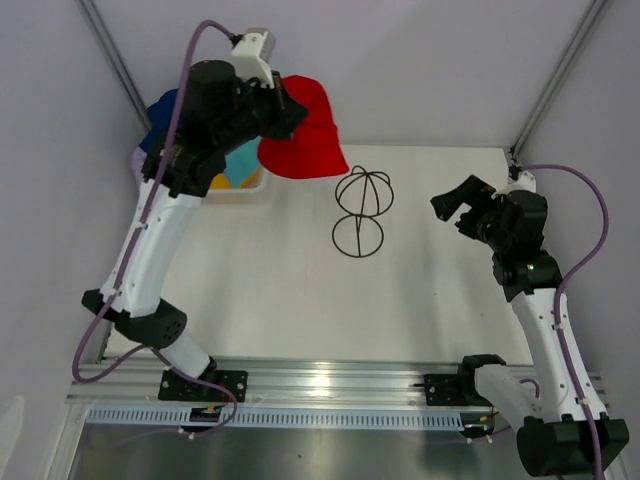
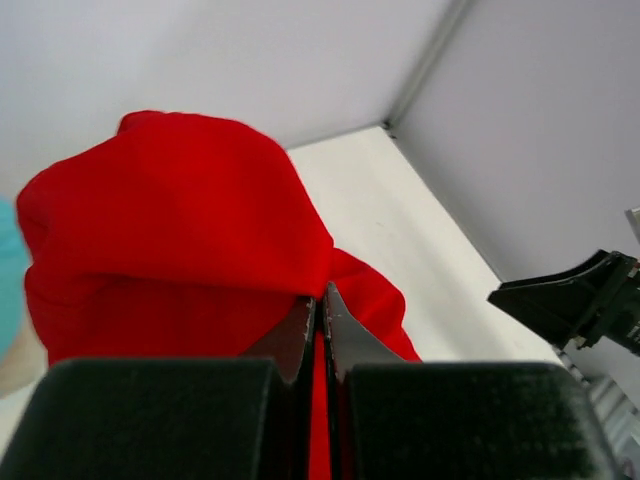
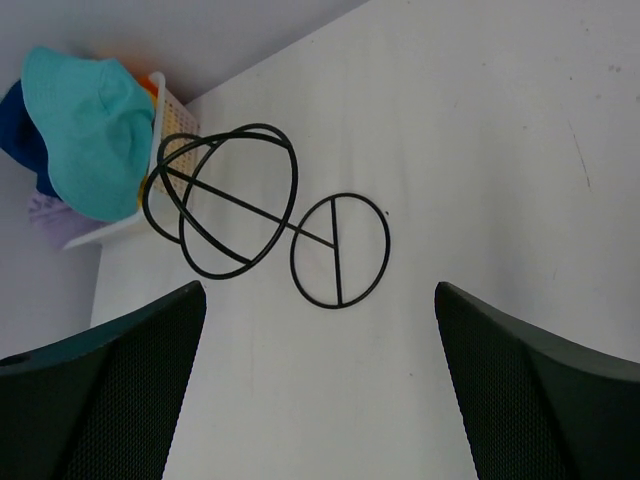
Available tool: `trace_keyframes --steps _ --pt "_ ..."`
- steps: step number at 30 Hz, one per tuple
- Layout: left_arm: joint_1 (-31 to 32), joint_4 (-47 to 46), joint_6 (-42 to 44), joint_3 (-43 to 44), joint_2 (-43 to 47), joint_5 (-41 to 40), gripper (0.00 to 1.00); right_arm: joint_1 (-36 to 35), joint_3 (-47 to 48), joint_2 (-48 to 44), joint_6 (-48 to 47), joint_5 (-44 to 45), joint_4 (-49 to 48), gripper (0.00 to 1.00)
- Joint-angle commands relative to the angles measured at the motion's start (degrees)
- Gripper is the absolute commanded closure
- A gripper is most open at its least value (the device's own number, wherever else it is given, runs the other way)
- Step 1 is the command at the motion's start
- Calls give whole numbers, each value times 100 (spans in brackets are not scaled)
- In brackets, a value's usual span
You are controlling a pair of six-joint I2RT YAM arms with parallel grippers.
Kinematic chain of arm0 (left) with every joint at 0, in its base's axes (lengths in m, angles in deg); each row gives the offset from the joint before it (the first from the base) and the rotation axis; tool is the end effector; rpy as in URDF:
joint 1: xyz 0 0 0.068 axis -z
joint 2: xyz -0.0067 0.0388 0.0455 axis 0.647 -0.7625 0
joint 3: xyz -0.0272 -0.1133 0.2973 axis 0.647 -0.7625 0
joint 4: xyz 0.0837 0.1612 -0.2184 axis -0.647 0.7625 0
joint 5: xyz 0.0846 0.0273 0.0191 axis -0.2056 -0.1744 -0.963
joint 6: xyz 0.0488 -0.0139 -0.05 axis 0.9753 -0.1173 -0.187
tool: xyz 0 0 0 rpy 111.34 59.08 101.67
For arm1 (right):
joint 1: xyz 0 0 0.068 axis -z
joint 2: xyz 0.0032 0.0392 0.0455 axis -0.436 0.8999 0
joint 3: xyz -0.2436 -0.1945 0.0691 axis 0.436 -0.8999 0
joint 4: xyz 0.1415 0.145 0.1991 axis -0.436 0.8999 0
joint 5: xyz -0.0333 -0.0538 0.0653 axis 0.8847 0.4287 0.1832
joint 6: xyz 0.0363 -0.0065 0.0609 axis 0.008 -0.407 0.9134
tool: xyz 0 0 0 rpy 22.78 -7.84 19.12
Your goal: Stack the hats
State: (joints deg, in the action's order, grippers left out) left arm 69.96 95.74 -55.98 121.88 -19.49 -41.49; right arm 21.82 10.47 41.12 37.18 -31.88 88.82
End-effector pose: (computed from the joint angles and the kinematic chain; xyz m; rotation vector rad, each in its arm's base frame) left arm 0.2919 -0.1715 0.6155 0.2795 1.7490 -0.6452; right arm 0.2251 0.0262 0.3970 0.3145 1.9108 0.5687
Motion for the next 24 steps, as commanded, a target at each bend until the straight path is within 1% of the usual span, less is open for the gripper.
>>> trace_keyframes --steps 1,9,10,11,16,18,20,21,22,23,24 --pt "461 -769 -374 -5 -324 383 99 183 -203 -348 576 192 -16 0" --pt "1034 -1879 -576 47 -1202 841 99 351 -397 -691 867 130 125 0" --pt "1112 -1897 -576 74 -1290 823 99 351 -406 -700 893 121 160 0" --pt "1131 -1845 -576 117 -1465 823 99 525 -415 -717 902 112 186 0" --pt "1236 -1458 -506 57 -1678 875 99 597 -511 -761 920 42 143 0" --pt "1289 -1344 -288 -240 -1634 780 99 614 -608 -744 981 60 64 0" --pt "1455 -1238 37 -426 -1547 438 99 632 -704 -718 1052 -28 -103 1" --pt "1560 -1168 117 -766 -1416 106 99 640 -731 -691 1069 -72 -156 0" --pt "1596 -1167 170 -909 -1327 -37 99 641 -757 -639 1113 -107 -261 0" --pt "1631 -1185 206 -1398 -1222 -247 99 641 -801 -621 1157 -160 -305 0" --pt "1649 -1229 206 -1577 -995 -319 99 641 -836 -586 1183 -195 -349 0"
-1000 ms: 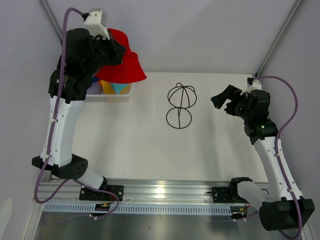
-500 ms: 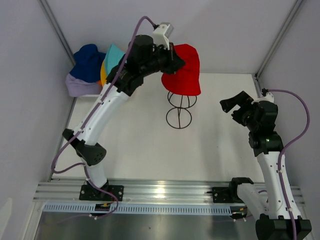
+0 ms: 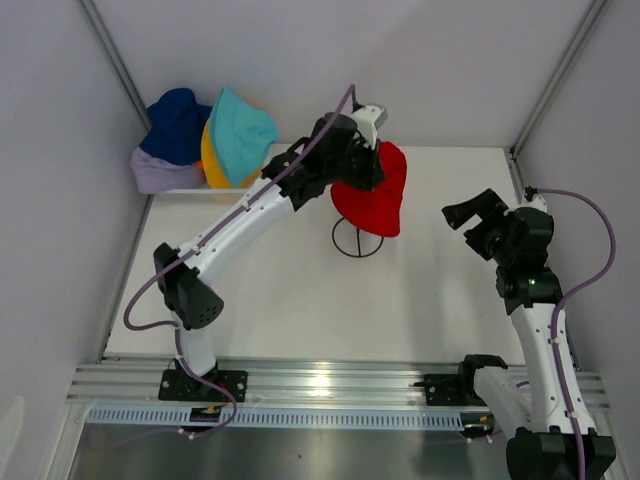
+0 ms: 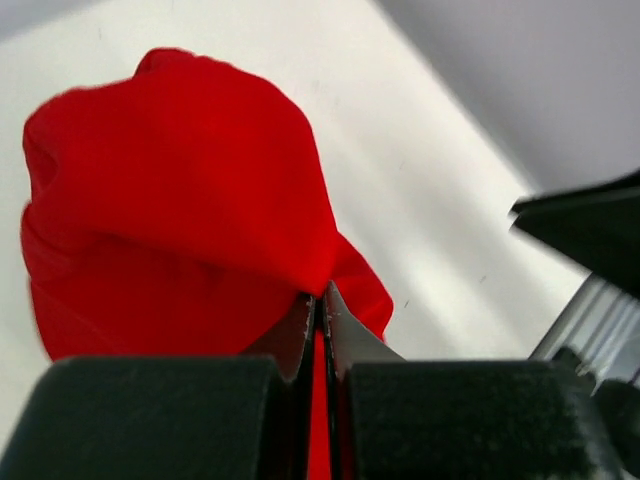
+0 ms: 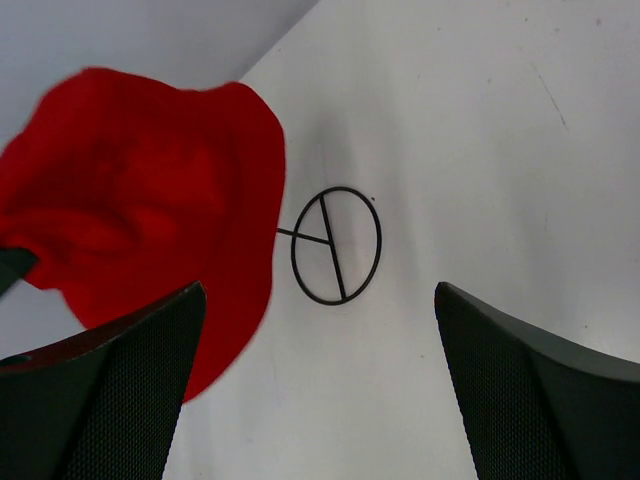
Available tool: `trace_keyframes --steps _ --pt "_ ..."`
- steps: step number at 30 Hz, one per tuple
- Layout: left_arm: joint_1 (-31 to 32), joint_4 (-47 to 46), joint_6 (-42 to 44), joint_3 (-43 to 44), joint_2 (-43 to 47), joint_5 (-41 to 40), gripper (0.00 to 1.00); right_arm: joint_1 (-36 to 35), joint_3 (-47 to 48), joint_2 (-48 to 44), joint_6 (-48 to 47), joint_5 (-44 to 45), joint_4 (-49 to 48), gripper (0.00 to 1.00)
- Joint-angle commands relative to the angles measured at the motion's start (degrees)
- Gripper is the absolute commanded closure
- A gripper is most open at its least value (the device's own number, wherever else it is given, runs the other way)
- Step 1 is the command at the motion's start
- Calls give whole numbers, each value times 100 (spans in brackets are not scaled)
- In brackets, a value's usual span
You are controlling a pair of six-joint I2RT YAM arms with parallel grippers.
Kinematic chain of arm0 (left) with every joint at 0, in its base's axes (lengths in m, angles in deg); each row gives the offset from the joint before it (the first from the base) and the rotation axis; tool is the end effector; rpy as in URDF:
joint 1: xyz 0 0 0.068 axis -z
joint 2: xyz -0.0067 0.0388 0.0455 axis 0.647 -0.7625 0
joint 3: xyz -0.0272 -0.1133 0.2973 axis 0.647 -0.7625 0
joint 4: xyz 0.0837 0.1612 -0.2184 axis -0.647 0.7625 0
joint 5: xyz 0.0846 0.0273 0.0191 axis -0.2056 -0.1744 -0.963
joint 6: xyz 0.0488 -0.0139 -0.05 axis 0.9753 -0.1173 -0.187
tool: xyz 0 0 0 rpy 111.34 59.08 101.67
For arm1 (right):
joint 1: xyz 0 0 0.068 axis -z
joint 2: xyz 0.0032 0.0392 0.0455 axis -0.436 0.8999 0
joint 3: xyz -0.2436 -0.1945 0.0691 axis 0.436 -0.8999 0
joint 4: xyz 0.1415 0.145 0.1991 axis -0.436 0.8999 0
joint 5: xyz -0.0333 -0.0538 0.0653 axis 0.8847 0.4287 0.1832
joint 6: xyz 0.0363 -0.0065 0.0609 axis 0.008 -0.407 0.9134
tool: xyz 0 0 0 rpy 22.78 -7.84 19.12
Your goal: Stack the hats
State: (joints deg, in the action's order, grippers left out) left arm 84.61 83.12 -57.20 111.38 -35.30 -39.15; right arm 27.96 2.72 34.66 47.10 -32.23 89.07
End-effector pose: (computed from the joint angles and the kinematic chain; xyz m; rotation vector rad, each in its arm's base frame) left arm 0.3453 -0.3468 0.4702 0.5712 1.9737 -0.8005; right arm 0.1998 0.0033 0.3655 0.5880 1.8813 0.6140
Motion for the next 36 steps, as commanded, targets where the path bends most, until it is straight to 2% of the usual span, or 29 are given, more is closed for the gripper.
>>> trace_keyframes --steps 1,3,5,14,19,23,29,30,32,33,35,36 --pt "194 -107 311 -729 710 -597 99 26 -78 131 244 -195 -487 0" --pt "194 -257 285 -1572 1060 -815 99 26 -139 202 279 -336 -584 0" --pt "194 -398 293 -1924 1255 -940 99 26 -175 290 236 -502 -742 1" --pt "185 -942 -49 -2971 2003 -1607 99 -9 -219 439 -169 -819 -1156 0" --pt "115 -1005 -383 -2903 1994 -1880 99 -96 -123 624 -239 -864 -1332 0" --pt "53 -1110 -296 -2710 1749 -1697 83 -193 -78 843 -274 -829 -1507 0" --pt "62 -680 -243 -2322 1352 -1512 71 -343 229 1616 -362 -837 -1850 0" --pt "53 -671 -234 -2340 1387 -1537 61 -351 377 1730 -345 -881 -1929 0" --pt "44 -645 -225 -2436 1598 -1651 49 -343 484 2115 -249 -986 -2104 0" --pt "10 -671 -243 -2489 1686 -1817 33 -351 545 2249 -213 -1039 -2384 0" --pt "-87 -715 -418 -2735 1976 -1880 21 -378 624 2678 -169 -1145 -2570 1" --pt "-279 -697 -523 -2822 2055 -1846 20 -387 668 2828 -143 -1171 -2702 1"
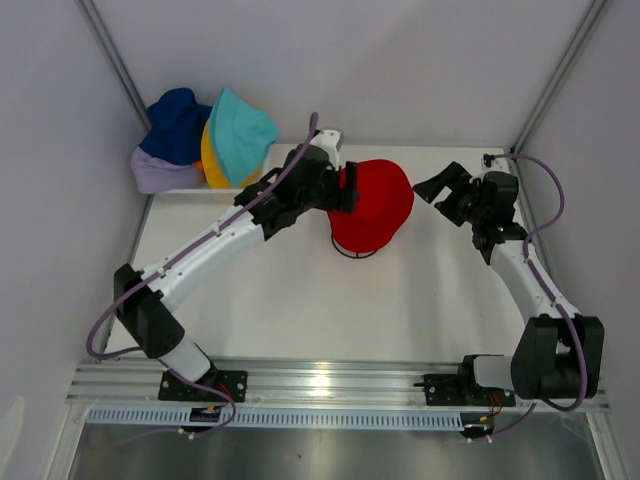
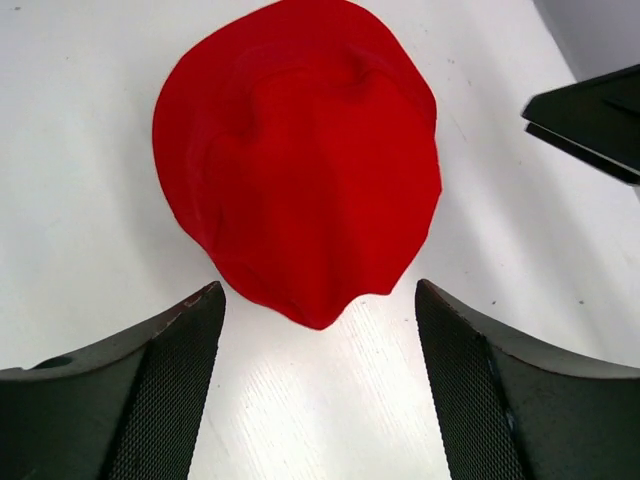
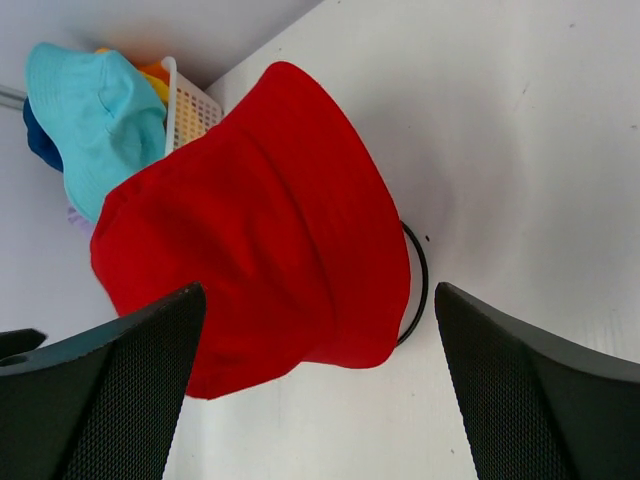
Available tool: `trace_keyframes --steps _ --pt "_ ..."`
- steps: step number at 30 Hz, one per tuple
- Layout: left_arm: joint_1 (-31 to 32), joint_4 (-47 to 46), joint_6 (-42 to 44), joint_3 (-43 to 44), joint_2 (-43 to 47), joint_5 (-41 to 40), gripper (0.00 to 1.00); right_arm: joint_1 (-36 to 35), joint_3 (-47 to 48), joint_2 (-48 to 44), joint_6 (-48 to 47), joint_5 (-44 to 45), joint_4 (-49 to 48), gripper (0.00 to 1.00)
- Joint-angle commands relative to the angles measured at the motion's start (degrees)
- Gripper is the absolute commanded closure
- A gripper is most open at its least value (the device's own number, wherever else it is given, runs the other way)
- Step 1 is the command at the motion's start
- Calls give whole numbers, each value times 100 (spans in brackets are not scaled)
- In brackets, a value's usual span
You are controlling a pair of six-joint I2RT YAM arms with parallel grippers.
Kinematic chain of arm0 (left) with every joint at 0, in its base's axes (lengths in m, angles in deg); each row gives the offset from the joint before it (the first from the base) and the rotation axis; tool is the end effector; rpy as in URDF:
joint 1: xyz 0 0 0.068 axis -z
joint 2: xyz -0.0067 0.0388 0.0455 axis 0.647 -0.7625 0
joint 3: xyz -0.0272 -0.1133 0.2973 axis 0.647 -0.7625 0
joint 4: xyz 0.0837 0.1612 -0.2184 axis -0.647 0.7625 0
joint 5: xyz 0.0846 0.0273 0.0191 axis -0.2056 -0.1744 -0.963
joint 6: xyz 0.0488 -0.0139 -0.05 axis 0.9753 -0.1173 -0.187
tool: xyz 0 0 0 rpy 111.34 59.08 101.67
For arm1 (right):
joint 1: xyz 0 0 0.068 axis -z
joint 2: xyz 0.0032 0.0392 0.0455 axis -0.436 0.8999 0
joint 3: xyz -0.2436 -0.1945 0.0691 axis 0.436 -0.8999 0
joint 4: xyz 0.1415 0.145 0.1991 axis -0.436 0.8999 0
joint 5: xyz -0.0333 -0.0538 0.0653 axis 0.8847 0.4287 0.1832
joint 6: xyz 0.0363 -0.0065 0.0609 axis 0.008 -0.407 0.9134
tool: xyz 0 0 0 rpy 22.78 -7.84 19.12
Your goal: Stack the hats
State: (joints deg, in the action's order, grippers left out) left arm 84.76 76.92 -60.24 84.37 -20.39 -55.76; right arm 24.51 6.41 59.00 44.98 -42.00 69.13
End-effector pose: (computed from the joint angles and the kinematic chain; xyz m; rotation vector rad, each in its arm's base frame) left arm 0.3075 -0.2878 0.4172 0.3473 2.0734 -0.5116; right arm 0.3162 0.0277 0.3328 0.3898 1.9615 0.7904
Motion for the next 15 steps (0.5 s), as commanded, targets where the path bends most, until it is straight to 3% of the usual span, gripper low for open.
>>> trace_keyframes --steps 1,4,10,15 --pt "-418 -50 -420 -226 635 59 20 -50 395 534 61 -281 -779 0" --pt "-875 -295 -633 -673 1012 831 20 -68 553 1088 -123 -396 -1122 0" --pt "-999 -516 -98 -1158 1523 1265 20 -50 1011 2257 33 -1274 -2079 1" --pt "-991 -621 69 -1580 1812 1450 20 -68 1652 3109 412 -1748 -2573 9"
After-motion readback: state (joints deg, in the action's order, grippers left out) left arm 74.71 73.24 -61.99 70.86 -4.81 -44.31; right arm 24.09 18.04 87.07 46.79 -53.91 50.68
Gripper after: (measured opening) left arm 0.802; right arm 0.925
